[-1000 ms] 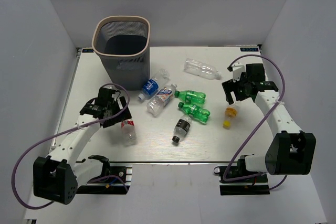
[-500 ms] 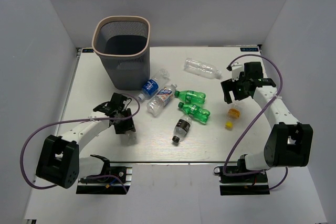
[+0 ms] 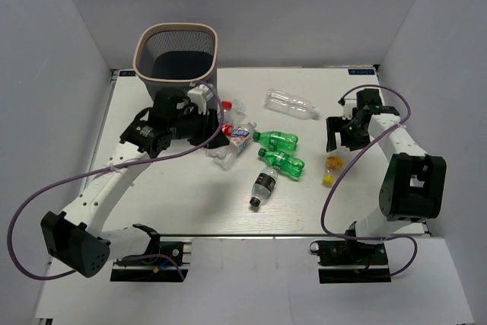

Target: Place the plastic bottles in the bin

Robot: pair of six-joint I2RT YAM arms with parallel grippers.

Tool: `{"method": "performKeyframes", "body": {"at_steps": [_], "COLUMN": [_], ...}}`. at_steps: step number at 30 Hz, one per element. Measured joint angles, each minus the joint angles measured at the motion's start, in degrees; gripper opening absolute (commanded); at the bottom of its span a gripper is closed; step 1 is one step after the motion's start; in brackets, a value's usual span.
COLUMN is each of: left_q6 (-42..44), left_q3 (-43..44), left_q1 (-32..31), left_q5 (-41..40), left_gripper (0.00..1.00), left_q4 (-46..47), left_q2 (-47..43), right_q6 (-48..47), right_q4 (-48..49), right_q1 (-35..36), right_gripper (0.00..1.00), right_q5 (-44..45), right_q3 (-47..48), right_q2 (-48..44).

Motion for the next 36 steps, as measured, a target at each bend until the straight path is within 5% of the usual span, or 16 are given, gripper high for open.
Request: {"method": "performKeyframes", "body": {"at_steps": [6,9,14,22,23,25,32,36], "left_q6": [3.8,4.1,3.1,2.3,2.4,2.9,6.9,10.0], "left_q3": [15.3,21.4,28.4,38.7,39.3,41.3,47.8,47.7], "left_q1": [-1.3,-1.0,0.1,2.4,2.8,3.7,5.4,4.4], "left_q5": [8.2,2.8,-16.3,-42.7,-44.8,-48.0,-48.9,-37.1], "left_gripper": [0.16,0.09,0.12,0.52,0.76,1.0,1.0,1.0], "left_q4": [3.7,9.7,18.9,19.2,18.6,17.0,14.8,14.5], "left_q2": [1.2,2.5,9.5,26.6,28.1,30.8,34.5,31.6], "right_q6": [2.6,3.3,3.3,2.2,2.2,2.1,2.2,2.8], "right_q4": [-1.2,-1.4,-2.2,-4.1,-4.2,-4.7,-6.0,-6.0], "right_q1": [-1.3,-1.6,-1.9,-2.6,-2.7,-2.8,-2.8,-2.9], "right_gripper": [0.9,0.9,0.9,0.9,0.9,0.9,0.9,0.9], "right_q5": [0.5,0.2,-0.4,-0.6,-0.6,-0.6,-1.3,-1.7], "right_q3": [0.9,0.7,0.6,-0.3,-0.3,-0.4,-1.2,-1.4], "right_q2": [0.0,-0.6,-2.8,-5.4,-5.4,-5.4,-4.3,-0.8]}}
